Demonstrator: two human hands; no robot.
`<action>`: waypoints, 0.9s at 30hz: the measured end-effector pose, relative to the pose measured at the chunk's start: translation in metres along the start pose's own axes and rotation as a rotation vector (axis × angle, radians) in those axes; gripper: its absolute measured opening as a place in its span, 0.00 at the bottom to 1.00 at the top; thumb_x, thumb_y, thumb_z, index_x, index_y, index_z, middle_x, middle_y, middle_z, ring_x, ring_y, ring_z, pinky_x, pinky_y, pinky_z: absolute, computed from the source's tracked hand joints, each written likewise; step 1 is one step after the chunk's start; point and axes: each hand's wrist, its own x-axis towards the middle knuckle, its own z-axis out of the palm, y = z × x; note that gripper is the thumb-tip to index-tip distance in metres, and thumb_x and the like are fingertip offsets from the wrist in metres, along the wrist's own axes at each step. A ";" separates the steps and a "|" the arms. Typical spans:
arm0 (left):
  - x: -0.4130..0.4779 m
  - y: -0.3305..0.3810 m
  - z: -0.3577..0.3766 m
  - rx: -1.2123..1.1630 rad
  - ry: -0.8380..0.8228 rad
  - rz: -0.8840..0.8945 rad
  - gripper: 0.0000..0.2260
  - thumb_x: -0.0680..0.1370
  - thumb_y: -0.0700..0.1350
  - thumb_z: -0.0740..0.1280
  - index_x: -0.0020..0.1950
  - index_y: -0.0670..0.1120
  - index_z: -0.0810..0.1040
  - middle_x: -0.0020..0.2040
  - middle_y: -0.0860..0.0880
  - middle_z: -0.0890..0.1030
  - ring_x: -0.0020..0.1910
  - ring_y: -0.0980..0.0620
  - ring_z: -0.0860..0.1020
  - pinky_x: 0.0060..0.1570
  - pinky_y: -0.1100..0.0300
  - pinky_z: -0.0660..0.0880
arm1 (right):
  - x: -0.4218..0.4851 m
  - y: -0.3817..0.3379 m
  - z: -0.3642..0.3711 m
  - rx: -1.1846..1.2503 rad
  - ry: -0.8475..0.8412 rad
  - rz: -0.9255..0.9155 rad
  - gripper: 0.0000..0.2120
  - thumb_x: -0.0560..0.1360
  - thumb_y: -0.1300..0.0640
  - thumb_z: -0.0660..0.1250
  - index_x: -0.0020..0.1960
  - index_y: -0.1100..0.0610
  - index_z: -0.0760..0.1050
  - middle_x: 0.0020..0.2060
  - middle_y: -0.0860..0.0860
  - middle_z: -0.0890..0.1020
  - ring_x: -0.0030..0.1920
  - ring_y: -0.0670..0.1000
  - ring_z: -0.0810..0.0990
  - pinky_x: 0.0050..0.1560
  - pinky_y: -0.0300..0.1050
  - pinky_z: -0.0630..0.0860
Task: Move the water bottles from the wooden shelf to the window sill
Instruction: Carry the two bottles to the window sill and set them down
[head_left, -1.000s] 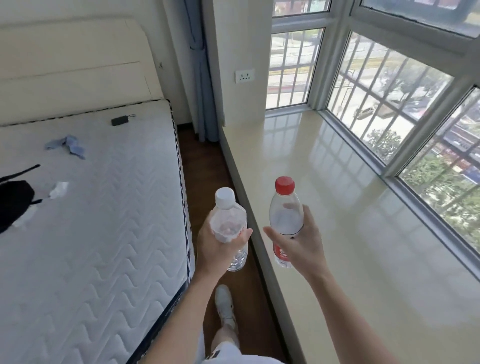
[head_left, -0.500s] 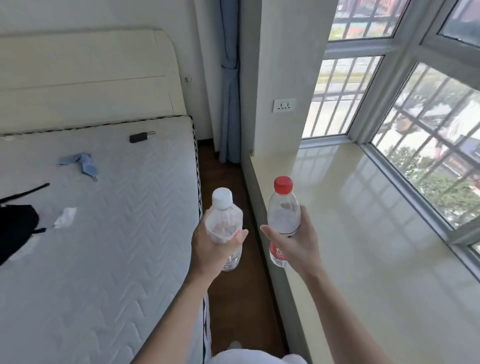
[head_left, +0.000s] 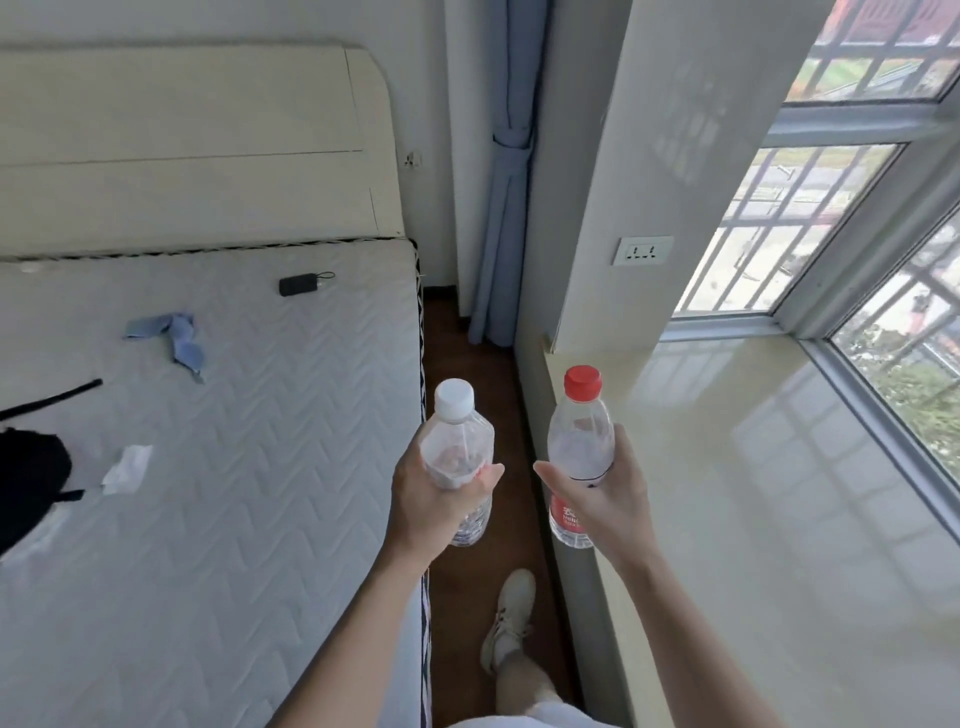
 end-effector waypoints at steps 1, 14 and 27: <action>0.017 -0.001 0.002 -0.008 0.001 -0.001 0.21 0.67 0.45 0.80 0.55 0.55 0.77 0.47 0.57 0.81 0.50 0.60 0.80 0.46 0.75 0.74 | 0.017 0.002 0.003 -0.001 0.000 0.002 0.28 0.61 0.40 0.77 0.58 0.43 0.72 0.48 0.41 0.81 0.50 0.45 0.81 0.53 0.54 0.81; 0.267 0.006 0.094 0.051 -0.093 0.079 0.24 0.68 0.44 0.80 0.60 0.50 0.75 0.50 0.55 0.80 0.54 0.61 0.79 0.47 0.73 0.75 | 0.271 0.023 -0.005 0.022 0.054 0.016 0.29 0.62 0.40 0.78 0.58 0.46 0.73 0.50 0.45 0.82 0.51 0.47 0.82 0.53 0.54 0.82; 0.383 0.033 0.242 -0.037 -0.486 0.095 0.26 0.61 0.58 0.78 0.55 0.51 0.78 0.48 0.56 0.83 0.51 0.58 0.81 0.50 0.69 0.76 | 0.344 0.075 -0.098 0.063 0.377 0.249 0.28 0.60 0.41 0.78 0.56 0.41 0.71 0.46 0.42 0.80 0.49 0.49 0.81 0.52 0.57 0.81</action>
